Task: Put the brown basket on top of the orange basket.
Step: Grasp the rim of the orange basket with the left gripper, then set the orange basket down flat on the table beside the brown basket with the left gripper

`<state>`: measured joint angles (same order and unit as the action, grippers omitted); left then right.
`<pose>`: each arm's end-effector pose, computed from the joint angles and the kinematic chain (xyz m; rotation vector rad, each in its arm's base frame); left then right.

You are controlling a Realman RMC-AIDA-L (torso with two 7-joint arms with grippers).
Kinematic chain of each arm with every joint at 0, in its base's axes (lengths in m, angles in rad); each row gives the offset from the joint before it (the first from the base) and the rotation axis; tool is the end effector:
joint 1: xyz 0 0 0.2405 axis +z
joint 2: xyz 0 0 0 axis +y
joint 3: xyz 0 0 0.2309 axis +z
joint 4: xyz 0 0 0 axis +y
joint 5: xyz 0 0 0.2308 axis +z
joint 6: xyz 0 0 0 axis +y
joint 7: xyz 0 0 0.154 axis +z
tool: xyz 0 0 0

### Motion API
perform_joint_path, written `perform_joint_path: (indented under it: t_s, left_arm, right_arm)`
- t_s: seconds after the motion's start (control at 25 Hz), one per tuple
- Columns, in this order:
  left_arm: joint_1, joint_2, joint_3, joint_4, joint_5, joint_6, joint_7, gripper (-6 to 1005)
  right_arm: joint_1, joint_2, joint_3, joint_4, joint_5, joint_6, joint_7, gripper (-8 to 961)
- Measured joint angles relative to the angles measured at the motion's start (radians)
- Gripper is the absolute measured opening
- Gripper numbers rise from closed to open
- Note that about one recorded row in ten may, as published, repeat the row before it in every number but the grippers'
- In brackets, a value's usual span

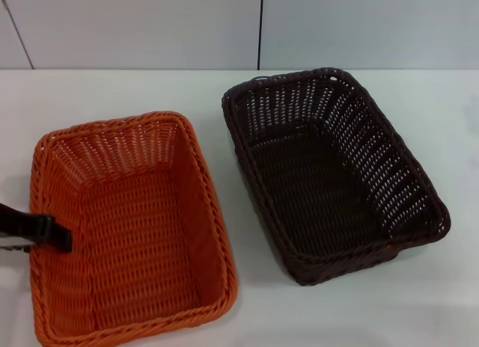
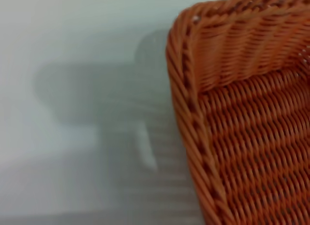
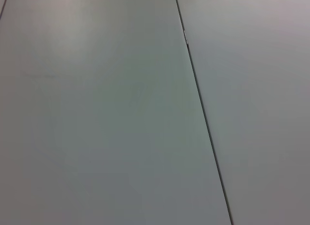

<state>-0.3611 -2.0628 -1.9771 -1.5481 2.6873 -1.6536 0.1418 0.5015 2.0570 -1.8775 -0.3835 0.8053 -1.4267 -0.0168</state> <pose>-0.2392 0.3298 0.0843 -1.9319 -1.6554 0.2939 0.2451 0.3816 0.0827 -1.1098 0.2083 1.0054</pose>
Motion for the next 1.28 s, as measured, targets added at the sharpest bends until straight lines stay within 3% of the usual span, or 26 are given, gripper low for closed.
perform_joint_path:
  t_s: [0.12, 0.32, 0.6, 0.68, 0.8, 0.84, 1.08, 1.12, 1.24, 1.28]
  left_arm:
    - [-0.001, 0.002, 0.043, 0.002, 0.016, 0.011, 0.000, 597]
    - [-0.007, 0.003, 0.050, 0.002, 0.039, 0.020, 0.002, 387]
    - [-0.016, 0.004, 0.043, -0.007, 0.054, 0.028, 0.021, 238]
    - [-0.063, 0.015, -0.043, 0.020, 0.063, 0.016, 0.157, 211]
    - [-0.084, 0.022, -0.101, 0.028, 0.063, 0.011, 0.217, 198]
    - [-0.105, 0.034, -0.153, 0.033, 0.061, 0.001, 0.277, 197]
    - [-0.153, 0.069, -0.238, 0.056, 0.050, -0.031, 0.398, 190]
    - [-0.194, 0.097, -0.294, 0.091, 0.026, -0.047, 0.482, 189]
    - [-0.214, 0.113, -0.311, 0.110, 0.012, -0.052, 0.517, 171]
    - [-0.256, 0.152, -0.318, 0.155, -0.027, -0.068, 0.613, 165]
  right_arm:
    - [-0.001, 0.000, 0.000, 0.000, 0.000, 0.000, 0.000, 711]
    - [-0.004, 0.003, 0.002, 0.000, 0.000, -0.008, 0.000, 711]
    - [-0.010, 0.008, 0.008, 0.002, 0.001, -0.024, 0.000, 711]
    - [-0.011, 0.008, 0.008, 0.006, 0.004, -0.034, 0.000, 711]
    - [-0.012, 0.008, 0.009, 0.008, 0.007, -0.040, 0.000, 711]
    - [-0.012, 0.009, 0.011, 0.008, 0.008, -0.040, 0.000, 711]
    - [-0.014, 0.010, 0.028, 0.010, 0.009, -0.040, 0.000, 711]
    - [-0.014, 0.010, 0.032, 0.010, 0.009, -0.039, 0.000, 711]
    - [-0.014, 0.009, 0.044, 0.011, 0.009, -0.033, -0.005, 711]
    - [-0.015, 0.009, 0.046, 0.011, 0.009, -0.032, -0.006, 711]
